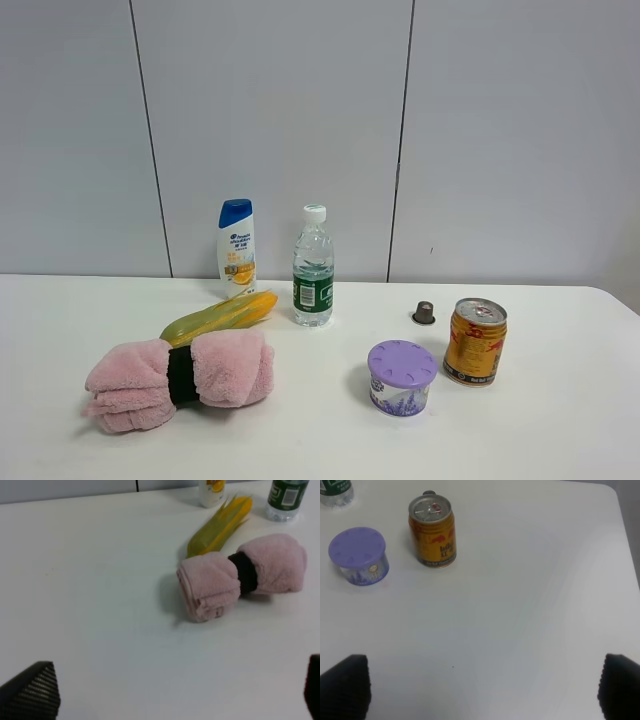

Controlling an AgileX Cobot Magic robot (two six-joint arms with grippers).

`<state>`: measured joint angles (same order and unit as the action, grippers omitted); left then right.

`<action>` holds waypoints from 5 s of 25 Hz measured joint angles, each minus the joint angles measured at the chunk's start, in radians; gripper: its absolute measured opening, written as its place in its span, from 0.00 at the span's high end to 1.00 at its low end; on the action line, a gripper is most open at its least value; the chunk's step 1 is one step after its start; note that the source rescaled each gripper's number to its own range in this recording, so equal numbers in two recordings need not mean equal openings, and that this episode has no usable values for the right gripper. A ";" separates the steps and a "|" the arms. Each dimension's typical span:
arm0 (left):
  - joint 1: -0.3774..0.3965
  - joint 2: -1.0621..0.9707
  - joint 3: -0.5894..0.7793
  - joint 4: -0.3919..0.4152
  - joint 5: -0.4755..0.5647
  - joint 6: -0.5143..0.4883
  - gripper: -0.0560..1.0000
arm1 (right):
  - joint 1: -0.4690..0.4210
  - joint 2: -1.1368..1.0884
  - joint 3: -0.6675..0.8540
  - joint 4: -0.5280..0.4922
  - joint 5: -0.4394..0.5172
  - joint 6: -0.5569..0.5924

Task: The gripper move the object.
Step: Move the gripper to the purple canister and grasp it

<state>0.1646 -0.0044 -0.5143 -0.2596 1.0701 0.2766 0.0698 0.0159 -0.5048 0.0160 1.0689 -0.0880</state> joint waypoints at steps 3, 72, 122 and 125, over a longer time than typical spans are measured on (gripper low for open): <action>0.000 0.020 -0.003 -0.013 0.000 -0.001 0.00 | 0.000 0.000 0.000 0.000 0.000 0.000; -0.954 1.896 -0.843 0.096 -0.685 0.064 0.00 | 0.000 0.000 0.000 0.000 0.000 0.000; -1.003 2.267 -0.959 0.104 -0.945 0.001 0.00 | 0.000 0.000 0.000 0.000 0.000 0.000; -1.003 2.271 -0.962 0.104 -0.954 0.001 0.00 | 0.000 0.000 0.000 0.000 0.000 0.000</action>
<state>-0.8387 2.2669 -1.4761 -0.1554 0.1161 0.2779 0.0698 0.0159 -0.5048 0.0160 1.0689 -0.0880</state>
